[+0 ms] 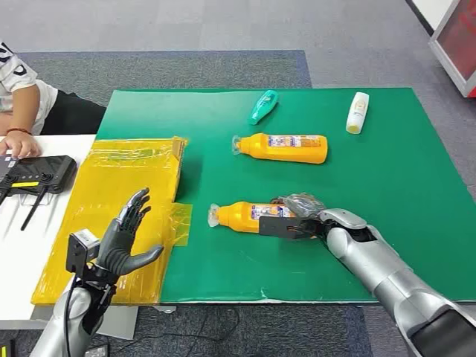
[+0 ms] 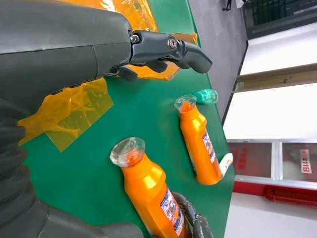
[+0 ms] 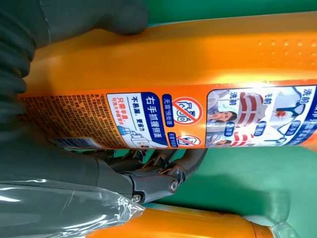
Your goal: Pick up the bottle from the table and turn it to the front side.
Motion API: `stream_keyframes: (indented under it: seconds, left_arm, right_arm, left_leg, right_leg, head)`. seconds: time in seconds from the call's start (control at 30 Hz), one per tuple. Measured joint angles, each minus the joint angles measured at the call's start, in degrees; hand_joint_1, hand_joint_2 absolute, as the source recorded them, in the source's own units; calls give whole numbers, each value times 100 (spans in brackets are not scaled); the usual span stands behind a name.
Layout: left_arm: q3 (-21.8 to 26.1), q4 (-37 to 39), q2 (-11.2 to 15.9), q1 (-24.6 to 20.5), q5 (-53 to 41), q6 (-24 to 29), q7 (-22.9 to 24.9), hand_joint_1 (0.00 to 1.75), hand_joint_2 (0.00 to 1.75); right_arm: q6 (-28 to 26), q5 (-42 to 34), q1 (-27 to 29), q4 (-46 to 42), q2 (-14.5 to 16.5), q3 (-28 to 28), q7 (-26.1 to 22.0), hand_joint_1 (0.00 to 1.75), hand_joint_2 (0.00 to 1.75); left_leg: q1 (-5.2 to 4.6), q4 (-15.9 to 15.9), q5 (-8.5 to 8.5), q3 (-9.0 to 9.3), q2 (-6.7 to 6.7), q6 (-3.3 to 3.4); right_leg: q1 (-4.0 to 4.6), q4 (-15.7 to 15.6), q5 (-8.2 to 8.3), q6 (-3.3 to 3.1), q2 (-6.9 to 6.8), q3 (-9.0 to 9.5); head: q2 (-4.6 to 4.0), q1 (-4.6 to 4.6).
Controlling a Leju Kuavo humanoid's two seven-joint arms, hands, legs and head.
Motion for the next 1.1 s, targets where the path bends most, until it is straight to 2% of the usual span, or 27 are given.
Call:
stream_keyframes:
  seconds: [0.37, 0.43, 0.53, 0.7, 0.8, 0.93, 1.1]
  left_arm:
    - [20, -46, 2, -1, 17, -13, -1, 0, 175]
    - [23, -46, 4, -3, 39, -48, -14, 0, 175]
    - [22, -45, 14, -16, 82, -115, -68, 0, 175]
    - [7, -43, 66, -48, 174, -174, -183, 0, 175]
    - [-2, -42, 97, -47, 212, -172, -216, 0, 175]
    - [-11, -41, 115, -45, 231, -146, -223, 0, 175]
    - [-17, -40, 116, -43, 239, -107, -223, 0, 175]
  right_arm:
    - [19, -192, -7, 4, -7, -2, -86, 175, 175]
    - [-9, -430, 25, -12, -40, -32, -309, 175, 175]
    - [-56, -1040, 220, -133, -161, -198, -912, 175, 175]
    - [-68, -2148, 940, -593, -318, -840, -1957, 175, 175]
    - [-2, -2581, 1393, -914, -312, -1381, -2354, 175, 175]
    - [134, -2847, 1793, -1225, -238, -1960, -2564, 175, 175]
    - [286, -2966, 2044, -1404, -126, -2366, -2634, 175, 175]
  left_leg:
    - [0, 0, -1, 0, 0, 1]
    - [0, 0, -1, 1, 0, 1]
    - [0, 1, -2, -1, -1, 1]
    - [0, 1, -6, -11, -8, 5]
    - [0, 1, -9, -19, -8, 8]
    - [-1, 1, -11, -23, -8, 11]
    - [-1, 1, -11, -23, -8, 12]
  right_leg:
    - [0, 0, 0, 0, 0, 0]
    - [0, -1, -1, 1, 0, -1]
    - [0, -1, -2, 2, 0, -1]
    - [0, -1, -8, 10, -5, -6]
    - [-1, -1, -9, 11, -6, -11]
    - [-2, -1, -10, 12, -6, -13]
    - [-3, -2, -9, 12, -6, -14]
  head:
    - [1, 1]
    - [0, 0]
    - [0, 1]
    - [0, 0]
    - [0, 1]
    - [1, 1]
    - [0, 1]
